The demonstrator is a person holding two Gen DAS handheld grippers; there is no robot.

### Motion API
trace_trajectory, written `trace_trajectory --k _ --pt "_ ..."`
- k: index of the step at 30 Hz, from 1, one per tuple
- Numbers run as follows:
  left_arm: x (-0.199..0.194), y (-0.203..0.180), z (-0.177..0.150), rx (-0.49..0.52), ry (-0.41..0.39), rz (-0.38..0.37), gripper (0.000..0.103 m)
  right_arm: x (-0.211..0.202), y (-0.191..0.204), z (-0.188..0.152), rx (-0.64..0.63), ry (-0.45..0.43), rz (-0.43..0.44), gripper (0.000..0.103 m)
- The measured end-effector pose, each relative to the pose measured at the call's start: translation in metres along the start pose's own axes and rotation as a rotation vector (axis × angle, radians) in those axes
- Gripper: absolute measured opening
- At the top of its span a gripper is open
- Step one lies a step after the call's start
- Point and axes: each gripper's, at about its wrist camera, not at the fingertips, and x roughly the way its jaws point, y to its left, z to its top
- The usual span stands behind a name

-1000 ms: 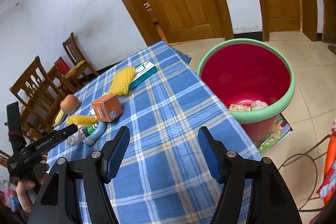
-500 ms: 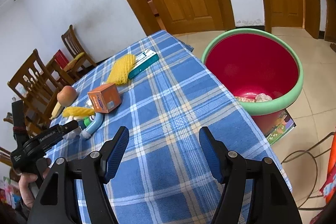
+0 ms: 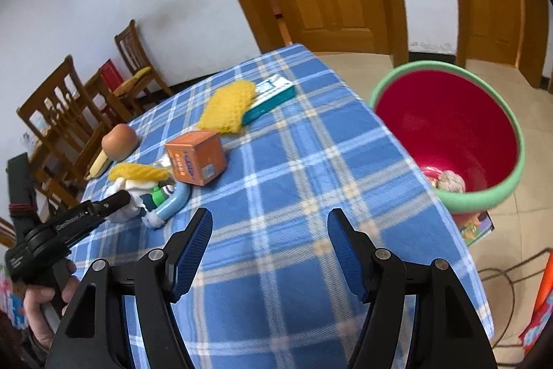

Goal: Collect trash
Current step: 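Grasp the white cloth with the left tool, then grasp the orange box with the right tool while the left tool holds the white cloth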

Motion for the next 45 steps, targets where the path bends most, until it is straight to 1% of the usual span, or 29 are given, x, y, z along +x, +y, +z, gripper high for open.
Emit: trace_trajectory --k 2,3,5,8,12,14,20,29,31,32,33,34,36,45 --pt "-0.008 0.003 0.002 -0.013 -0.017 -0.013 0.03 0.007 0.011 0.003 -0.021 0.007 0.009 0.073" --pt "-0.013 0.005 0.003 -0.018 -0.029 -0.017 0.03 0.01 0.014 0.004 -0.027 0.01 0.011 0.076" --pt "-0.022 0.009 0.005 -0.027 -0.052 -0.016 0.03 0.017 0.023 0.007 -0.045 0.02 0.015 0.077" --pt "-0.032 0.014 0.009 -0.041 -0.087 -0.005 0.03 0.03 0.036 0.012 -0.063 0.036 0.024 0.077" --pt "-0.04 0.021 0.012 -0.045 -0.129 0.031 0.03 0.048 0.053 0.021 -0.091 0.043 0.014 0.078" --pt "-0.038 0.023 0.012 -0.049 -0.131 0.035 0.03 0.057 0.06 0.027 -0.106 0.045 0.016 0.078" --pt "-0.026 0.028 0.013 -0.055 -0.106 0.031 0.03 0.079 0.075 0.036 -0.131 0.054 0.004 0.078" --pt "-0.015 0.027 0.012 -0.048 -0.084 0.026 0.03 0.105 0.078 0.044 -0.134 0.067 -0.023 0.078" --pt "-0.013 0.026 0.012 -0.046 -0.081 0.027 0.03 0.107 0.076 0.043 -0.127 0.071 -0.016 0.078" --pt "-0.013 0.026 0.012 -0.046 -0.08 0.028 0.03 0.107 0.075 0.042 -0.121 0.071 -0.008 0.076" --pt "-0.012 0.025 0.012 -0.045 -0.079 0.029 0.03 0.108 0.074 0.042 -0.119 0.071 -0.004 0.068" --pt "-0.012 0.024 0.012 -0.045 -0.077 0.029 0.03 0.107 0.073 0.041 -0.123 0.073 0.0 0.063" --pt "-0.012 0.023 0.011 -0.044 -0.076 0.028 0.03 0.104 0.073 0.039 -0.129 0.061 -0.006 0.063" --pt "-0.026 0.005 0.009 -0.013 -0.092 0.013 0.03 0.072 0.063 0.028 -0.111 0.032 0.028 0.063"
